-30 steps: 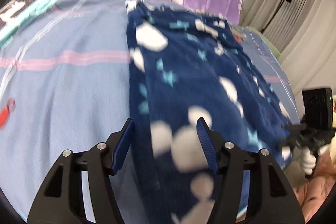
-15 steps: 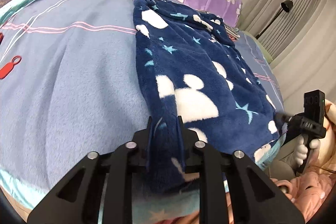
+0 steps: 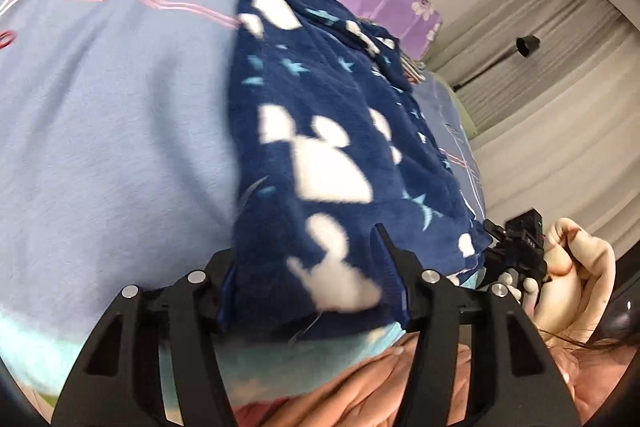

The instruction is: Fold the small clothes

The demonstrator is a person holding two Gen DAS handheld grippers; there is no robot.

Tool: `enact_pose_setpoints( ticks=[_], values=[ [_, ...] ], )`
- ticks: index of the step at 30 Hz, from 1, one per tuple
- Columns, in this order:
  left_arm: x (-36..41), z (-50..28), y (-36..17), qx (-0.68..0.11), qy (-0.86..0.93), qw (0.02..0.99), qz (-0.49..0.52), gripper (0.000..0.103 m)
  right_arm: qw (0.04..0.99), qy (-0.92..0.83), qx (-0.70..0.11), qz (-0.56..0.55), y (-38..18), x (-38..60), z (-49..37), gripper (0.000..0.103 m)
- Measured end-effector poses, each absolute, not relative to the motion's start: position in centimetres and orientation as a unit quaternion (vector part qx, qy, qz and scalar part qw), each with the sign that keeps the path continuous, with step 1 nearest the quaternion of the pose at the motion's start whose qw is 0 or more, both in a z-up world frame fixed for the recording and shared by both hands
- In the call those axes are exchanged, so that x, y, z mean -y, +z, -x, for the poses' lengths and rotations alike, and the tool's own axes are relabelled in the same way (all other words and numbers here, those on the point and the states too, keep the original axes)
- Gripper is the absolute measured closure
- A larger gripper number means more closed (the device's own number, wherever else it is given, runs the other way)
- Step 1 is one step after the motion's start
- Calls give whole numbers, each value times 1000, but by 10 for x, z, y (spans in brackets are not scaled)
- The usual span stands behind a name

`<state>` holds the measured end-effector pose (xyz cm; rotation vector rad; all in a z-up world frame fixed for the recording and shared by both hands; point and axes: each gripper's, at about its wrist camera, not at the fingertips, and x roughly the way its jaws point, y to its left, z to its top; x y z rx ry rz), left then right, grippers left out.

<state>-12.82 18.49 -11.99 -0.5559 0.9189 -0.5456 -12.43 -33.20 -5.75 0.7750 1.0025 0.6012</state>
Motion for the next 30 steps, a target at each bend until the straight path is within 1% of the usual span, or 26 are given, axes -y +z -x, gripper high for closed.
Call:
enact_pose_setpoints(
  ticks=[1,2,3,5,6,8,10,14,17,19,21,27,30],
  values=[
    [-176,125,-118,-424,-269,826,254,51,765,275,-466,-349,-58,325,120,62],
    [-170,122,-119,-422,-277,825,254,70,763,270,-470,-352,-58,321,115,72],
    [-164,119,-120,-423,-280,822,260,83,763,270,-465,-360,-57,321,113,82],
    [-165,119,-113,-400,-278,830,271,90,780,268,-434,-361,-39,321,117,86],
    [-169,122,-104,-381,-279,838,274,92,792,269,-417,-356,-29,324,121,87],
    [-183,133,-71,-325,-281,858,281,94,814,280,-377,-342,3,327,136,89],
    [-189,149,-40,-285,-287,874,270,95,834,290,-342,-322,30,328,150,90],
    [-189,190,11,-225,-297,898,232,95,858,325,-269,-291,82,328,194,90],
    [-190,227,43,-186,-298,912,211,94,888,313,-229,-247,115,334,233,90],
    [-187,240,57,-169,-293,923,183,94,904,296,-219,-217,124,333,243,90],
    [-184,234,59,-171,-290,926,172,93,907,287,-223,-211,122,333,234,89],
    [-177,185,33,-216,-281,911,209,93,887,296,-239,-263,93,332,190,88],
    [-182,167,29,-219,-277,908,224,93,887,294,-234,-268,95,333,176,88]
  ],
)
